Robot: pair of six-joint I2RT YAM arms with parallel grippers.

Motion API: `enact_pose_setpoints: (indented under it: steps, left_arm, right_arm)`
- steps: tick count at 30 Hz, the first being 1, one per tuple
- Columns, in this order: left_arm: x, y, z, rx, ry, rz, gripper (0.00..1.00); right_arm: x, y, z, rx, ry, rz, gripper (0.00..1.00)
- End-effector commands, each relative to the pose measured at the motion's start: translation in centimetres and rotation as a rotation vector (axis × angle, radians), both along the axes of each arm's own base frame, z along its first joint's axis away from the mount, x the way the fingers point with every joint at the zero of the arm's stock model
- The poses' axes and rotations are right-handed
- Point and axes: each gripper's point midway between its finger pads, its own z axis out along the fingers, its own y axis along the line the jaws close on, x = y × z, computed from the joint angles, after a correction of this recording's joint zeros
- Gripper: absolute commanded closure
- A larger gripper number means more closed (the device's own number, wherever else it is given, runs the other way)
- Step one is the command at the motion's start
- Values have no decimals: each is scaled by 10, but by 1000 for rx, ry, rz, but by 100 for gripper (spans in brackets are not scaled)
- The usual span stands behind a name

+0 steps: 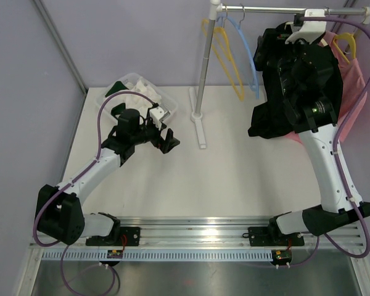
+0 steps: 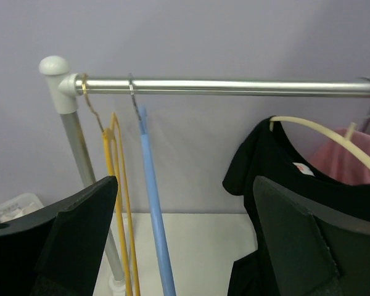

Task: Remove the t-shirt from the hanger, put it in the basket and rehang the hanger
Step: Hang the hanger back to the clothesline with the right arm, then grab a hanger with a tshirt on it with the right arm

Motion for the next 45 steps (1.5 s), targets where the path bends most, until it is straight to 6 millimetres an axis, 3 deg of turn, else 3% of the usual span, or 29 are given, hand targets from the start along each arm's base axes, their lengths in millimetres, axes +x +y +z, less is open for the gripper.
enact_pose_setpoints:
  steps: [1,3,4,7,12,17,18,21,25,28,29,30,31,33,34,35,36,38,39,41,45]
  left_arm:
    - [3,-9,19,-24,-50,-41,1]
    - [3,-9,20,-26,-53,-44,1]
    - [2,-9,19,-25,-47,-44,1]
    - [1,-8,22,-26,-53,-44,1]
    - [2,-7,24,-24,-63,-33,1]
    - [1,-7,23,-22,-55,-38,1]
    - [1,-7,22,-21,-55,-38,1]
    - [1,-7,23,-21,-59,-39,1]
    - [2,-7,22,-19,-55,-37,1]
    - [2,-7,21,-16,-51,-36,1]
    - [3,-7,22,-16,-51,-36,1]
    - [3,-7,21,-13,-52,-36,1]
    - [3,-7,21,-13,-49,-35,1]
    - [3,-7,20,-11,-49,-35,1]
    - [4,-7,20,-10,-51,-34,1]
    - [4,-7,19,-9,-48,-34,1]
    - [5,-7,18,-8,-49,-34,1]
    - [6,-7,18,-6,-46,-33,1]
    - [6,-7,17,-6,-46,-35,1]
    - [6,-8,14,-2,-36,-36,1]
    - [6,-10,11,1,-26,-44,1]
  right_arm:
    - [-14,-41,17,116,-51,-214,2]
    - [-18,-63,12,167,-23,-342,1]
    - [-24,-85,6,188,-6,-482,1]
    - [-25,-108,-5,97,28,-653,1]
    - [-22,-86,-1,2,45,-482,0]
    - [-44,-102,20,78,-38,-512,0]
    - [-41,-93,15,-2,-25,-445,1]
    - [-55,-98,24,-8,-94,-432,1]
    - [-56,-108,23,-34,-69,-483,1]
    - [-38,-123,2,-78,30,-525,0]
    - [-35,-124,9,-64,22,-513,1]
    - [-20,-127,-1,-77,55,-517,0]
    - [-19,-137,2,-75,64,-536,1]
    - [7,-144,-13,-69,109,-528,1]
    - [8,-158,-8,-59,114,-550,1]
    - [17,-160,-12,-44,122,-543,1]
    - [34,-164,-25,-45,156,-548,0]
    - [46,-170,-24,-30,154,-545,1]
    - [58,-183,-35,-32,177,-569,0]
    - [64,-194,-33,-29,170,-598,1]
    - [88,-212,-51,-33,181,-646,1]
